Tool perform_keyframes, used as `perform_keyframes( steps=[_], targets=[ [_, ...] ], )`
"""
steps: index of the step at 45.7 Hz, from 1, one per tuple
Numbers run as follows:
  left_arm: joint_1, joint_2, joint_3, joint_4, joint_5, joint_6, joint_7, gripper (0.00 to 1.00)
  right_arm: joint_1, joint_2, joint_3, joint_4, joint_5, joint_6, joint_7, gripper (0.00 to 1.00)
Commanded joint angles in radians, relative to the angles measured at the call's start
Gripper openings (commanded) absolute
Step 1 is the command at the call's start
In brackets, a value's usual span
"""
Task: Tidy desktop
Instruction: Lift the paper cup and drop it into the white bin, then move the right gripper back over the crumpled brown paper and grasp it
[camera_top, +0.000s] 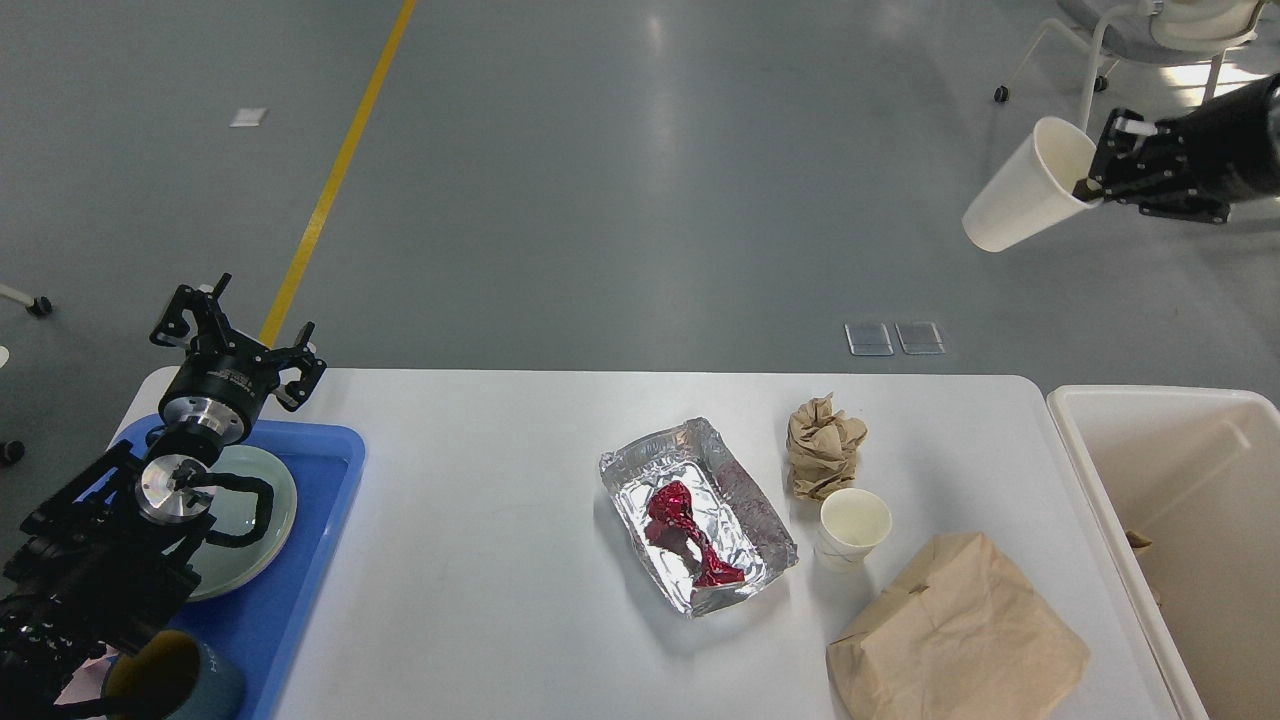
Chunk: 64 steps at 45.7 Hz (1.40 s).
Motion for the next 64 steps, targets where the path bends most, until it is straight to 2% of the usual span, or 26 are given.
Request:
perform_keyframes(
  steps=[1,3,12,21,25,28,29,33,42,47,53,64],
  targets=[
    [0.0,0.0,0.0,0.0,0.0,0.0,0.0,0.97,-0.208,-0.031,0.013,-0.121,0.008,-0.156,-0.002,0.0],
    [0.0,0.0,0.0,0.0,0.0,0.0,0.0,0.97,-0.311,-0.056,0.021,-0.166,0.017,-0.236,-0.003,0.0],
    [0.0,0.0,0.0,0.0,0.001,0.0,0.0,0.97,-0.589,-0.085,0.024,-0.29,0.031,-0.402,-0.002,0.0],
    [0.0,0.0,0.0,0.0,0.0,0.0,0.0,0.97,-0.758,-0.099,0.053,-0.29,0.044,-0.462,-0.002,0.01],
    [0.0,0.0,0.0,0.0,0.0,0.0,0.0,0.97,-0.831,-0.097,0.093,-0.293,0.054,-0.492,-0.002,0.34],
    [0.0,0.0,0.0,0.0,0.0,0.0,0.0,0.97,-0.889,-0.097,0.137,-0.295,0.066,-0.56,-0.002,0.86],
    [0.0,0.0,0.0,0.0,0.0,0.0,0.0,0.97,-0.902,-0.096,0.151,-0.295,0.067,-0.581,-0.002,1.0],
    [0.0,0.0,0.0,0.0,0.0,0.0,0.0,0.97,-0.934,-0.09,0.185,-0.29,0.07,-0.609,0.0,1.0],
    [0.0,0.0,0.0,0.0,0.0,0.0,0.0,0.97,-0.916,-0.08,0.188,-0.22,0.072,-0.592,0.006,1.0],
    [0.0,0.0,0.0,0.0,0.0,0.0,0.0,0.97,-0.734,-0.096,0.157,-0.091,0.072,-0.542,0.006,1.0],
    [0.0,0.0,0.0,0.0,0.0,0.0,0.0,0.97,-0.517,-0.087,0.074,0.032,0.075,-0.431,0.005,1.0],
    [0.0,0.0,0.0,0.0,0.0,0.0,0.0,0.97,-0.223,0.073,-0.024,0.131,0.08,-0.325,0.0,1.0]
  ],
)
